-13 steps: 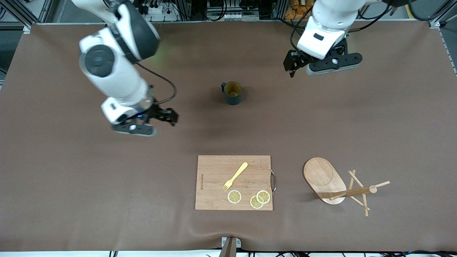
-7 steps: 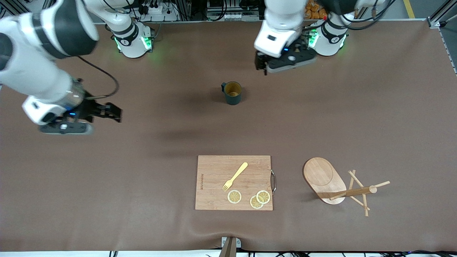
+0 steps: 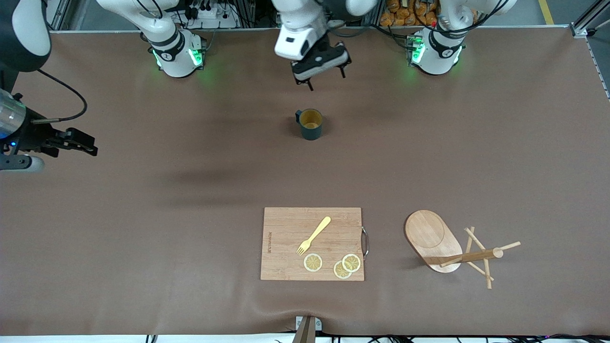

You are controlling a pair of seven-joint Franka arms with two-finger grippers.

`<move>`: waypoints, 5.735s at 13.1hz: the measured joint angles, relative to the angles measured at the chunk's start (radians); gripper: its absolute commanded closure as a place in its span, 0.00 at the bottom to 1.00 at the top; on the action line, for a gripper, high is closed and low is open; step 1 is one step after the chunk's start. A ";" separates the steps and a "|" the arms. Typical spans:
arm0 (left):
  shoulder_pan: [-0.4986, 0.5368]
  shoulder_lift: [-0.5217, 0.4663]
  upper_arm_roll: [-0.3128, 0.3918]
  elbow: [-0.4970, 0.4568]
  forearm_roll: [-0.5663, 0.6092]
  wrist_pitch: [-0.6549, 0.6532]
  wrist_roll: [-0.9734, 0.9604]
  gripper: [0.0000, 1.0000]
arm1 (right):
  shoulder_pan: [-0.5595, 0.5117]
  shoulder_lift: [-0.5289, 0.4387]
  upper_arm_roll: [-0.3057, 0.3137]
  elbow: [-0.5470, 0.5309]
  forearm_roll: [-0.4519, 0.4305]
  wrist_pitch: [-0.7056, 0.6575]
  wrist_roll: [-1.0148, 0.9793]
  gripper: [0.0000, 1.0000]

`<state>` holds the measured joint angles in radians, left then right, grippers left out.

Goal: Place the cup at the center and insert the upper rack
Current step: 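Move the left gripper down onto the teal mug's handle, then close the left gripper on the mug handle and lift the mug, then carry the teal mug with the left gripper over to the wooden mug tree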

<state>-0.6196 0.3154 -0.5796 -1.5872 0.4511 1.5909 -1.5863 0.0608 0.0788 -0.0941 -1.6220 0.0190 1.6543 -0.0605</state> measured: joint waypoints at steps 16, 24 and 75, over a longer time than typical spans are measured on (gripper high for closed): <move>-0.636 0.539 0.398 0.264 0.186 0.023 -0.641 0.00 | -0.015 -0.019 0.005 0.099 -0.006 -0.104 -0.013 0.00; -0.649 0.603 0.413 0.268 0.270 0.022 -0.883 0.00 | -0.018 -0.014 0.004 0.089 -0.017 -0.078 -0.013 0.00; 0.313 0.093 0.443 0.328 -0.769 0.071 0.095 1.00 | -0.036 -0.015 0.005 0.041 -0.021 -0.019 -0.013 0.00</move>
<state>-0.3070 0.4084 -0.1361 -1.2596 -0.3184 1.6622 -1.4908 0.0248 0.0641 -0.0887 -1.5812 -0.0016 1.6356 -0.0734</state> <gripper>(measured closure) 0.789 0.000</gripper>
